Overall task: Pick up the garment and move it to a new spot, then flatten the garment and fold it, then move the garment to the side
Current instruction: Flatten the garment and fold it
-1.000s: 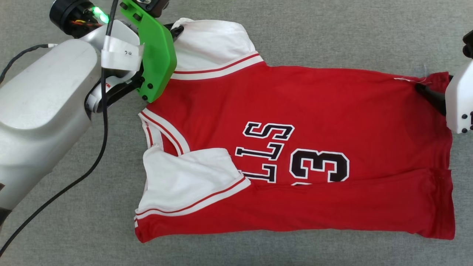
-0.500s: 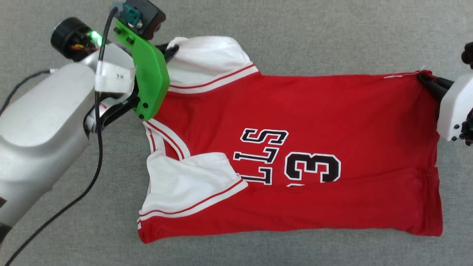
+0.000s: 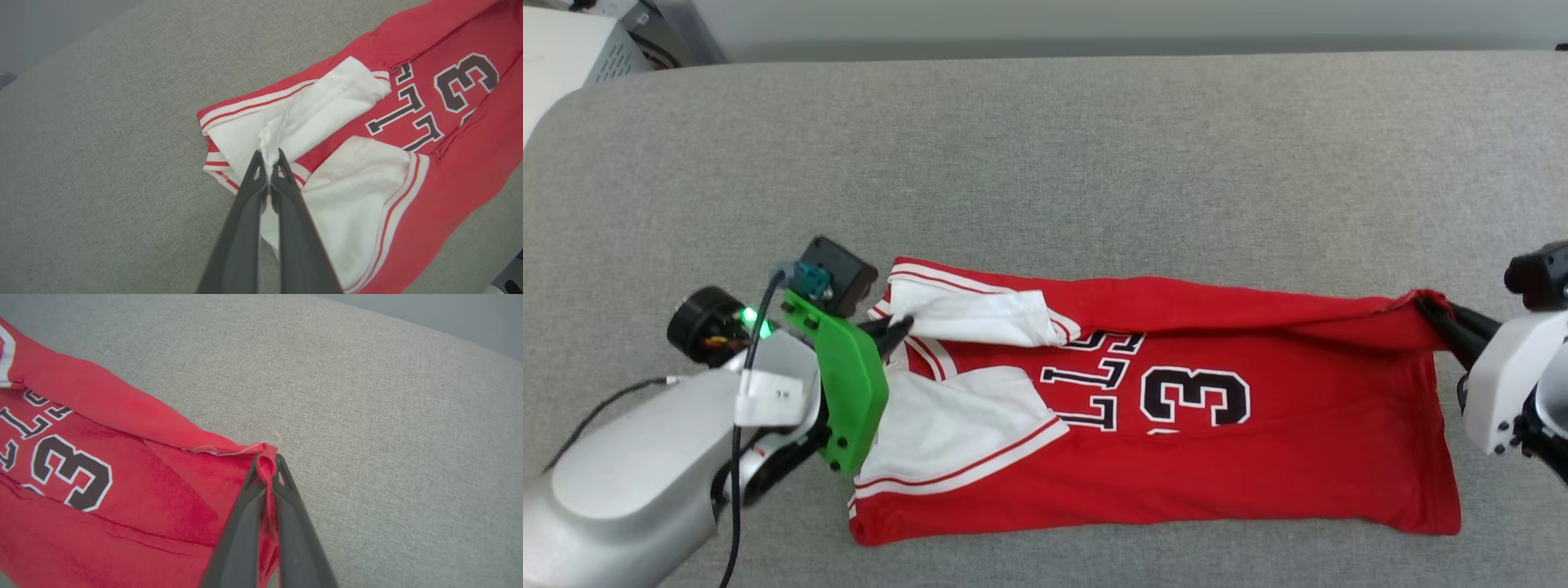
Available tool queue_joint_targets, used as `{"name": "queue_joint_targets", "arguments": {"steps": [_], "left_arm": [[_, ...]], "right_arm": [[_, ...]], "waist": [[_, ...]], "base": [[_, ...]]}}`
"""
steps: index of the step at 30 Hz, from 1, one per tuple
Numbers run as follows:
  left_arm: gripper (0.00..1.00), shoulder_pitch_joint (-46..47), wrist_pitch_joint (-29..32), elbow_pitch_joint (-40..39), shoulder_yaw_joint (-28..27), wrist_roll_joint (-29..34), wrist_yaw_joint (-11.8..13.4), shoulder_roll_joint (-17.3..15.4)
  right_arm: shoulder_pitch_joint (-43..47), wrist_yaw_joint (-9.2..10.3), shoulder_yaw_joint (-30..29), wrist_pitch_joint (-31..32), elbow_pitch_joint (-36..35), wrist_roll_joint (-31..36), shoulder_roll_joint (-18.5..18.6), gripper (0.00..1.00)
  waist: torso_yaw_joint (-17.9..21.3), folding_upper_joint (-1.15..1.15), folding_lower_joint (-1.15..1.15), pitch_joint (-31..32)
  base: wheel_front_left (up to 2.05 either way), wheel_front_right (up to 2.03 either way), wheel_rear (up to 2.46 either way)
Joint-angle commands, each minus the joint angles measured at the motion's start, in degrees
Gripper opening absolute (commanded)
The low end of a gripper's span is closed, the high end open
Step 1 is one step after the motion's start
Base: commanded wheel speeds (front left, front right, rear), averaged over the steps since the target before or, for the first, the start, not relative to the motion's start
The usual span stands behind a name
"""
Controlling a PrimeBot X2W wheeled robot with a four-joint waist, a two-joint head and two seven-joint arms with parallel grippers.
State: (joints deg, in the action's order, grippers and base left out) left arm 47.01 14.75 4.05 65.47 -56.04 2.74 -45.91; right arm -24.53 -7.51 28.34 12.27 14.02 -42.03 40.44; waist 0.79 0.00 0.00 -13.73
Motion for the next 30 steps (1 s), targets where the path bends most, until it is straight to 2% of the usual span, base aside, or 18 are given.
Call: {"name": "queue_joint_targets", "arguments": {"steps": [1, 6, 7, 10, 20, 21, 22, 23, 26, 30], "left_arm": [[0.0, -2.2, -0.6, -0.9, 0.4, -0.5, 0.9, -0.7], [0.0, -8.2, -2.2, -3.2, 1.7, -2.4, 3.2, -1.4], [0.0, -11.0, -2.9, -3.8, 2.4, -3.1, 4.1, -1.7], [0.0, -13.3, -3.4, -4.3, 3.1, -3.7, 4.9, -1.9], [0.0, -16.0, -3.7, -0.3, 4.4, -3.7, 5.9, 0.1], [0.33, -16.0, -3.9, 0.2, 4.5, -3.5, 6.0, 0.4], [1.0, -15.8, -4.9, 0.7, 4.2, -2.9, 6.4, 0.8], [1.0, -15.8, -5.8, 1.1, 3.9, -2.7, 6.8, 1.2], [1.0, -16.5, -9.6, 1.4, 2.5, -2.2, 8.3, 1.5], [1.0, -18.7, -16.8, 0.5, -0.4, -1.5, 12.6, 1.4]], "right_arm": [[2.2, 0.02, -0.4, -0.5, -0.8, 0.4, 0.1, 0.0], [9.2, 0.02, -2.3, -0.6, -3.6, 0.2, 0.3, 0.0], [12.9, 0.02, -4.0, -0.6, -4.9, 0.1, 0.2, 0.0], [16.5, 0.02, -5.6, 0.2, -6.1, -0.3, -0.4, 0.0], [20.5, 0.02, -7.4, 2.9, -4.8, -0.5, -3.0, 0.0], [20.4, 0.02, -7.4, 3.0, -4.5, -0.5, -3.3, 0.16], [20.2, 0.02, -7.3, 3.2, -4.4, -0.9, -3.7, 0.73], [20.0, 0.02, -7.4, 3.2, -4.5, -1.2, -3.8, 1.0], [20.0, 0.02, -7.8, 3.1, -6.1, -2.3, -3.2, 1.0], [20.9, 0.02, -11.0, 3.8, -10.8, -6.0, -2.1, 1.0]], "waist": [[-0.7, 0.0, 0.0, 2.4], [-1.2, 0.0, 0.0, 4.0], [-1.3, 0.0, 0.0, 4.3], [-1.2, 0.0, 0.0, 4.3], [-0.9, 0.0, 0.0, 2.1], [-0.9, 0.0, 0.0, 2.1], [-0.8, 0.0, 0.0, 2.1], [-0.8, 0.0, 0.0, 2.3], [-0.6, 0.0, 0.0, 3.7], [-0.4, 0.0, 0.0, 5.5]], "base": [[0.0, 0.0, 0.0], [0.0, 0.0, 0.0], [0.0, 0.0, 0.0], [0.0, 0.0, 0.0], [0.0, 0.0, 0.0], [0.0, 0.0, 0.0], [0.0, 0.0, 0.0], [0.0, 0.0, 0.0], [0.0, 0.0, 0.0], [0.0, 0.0, 0.0]]}}
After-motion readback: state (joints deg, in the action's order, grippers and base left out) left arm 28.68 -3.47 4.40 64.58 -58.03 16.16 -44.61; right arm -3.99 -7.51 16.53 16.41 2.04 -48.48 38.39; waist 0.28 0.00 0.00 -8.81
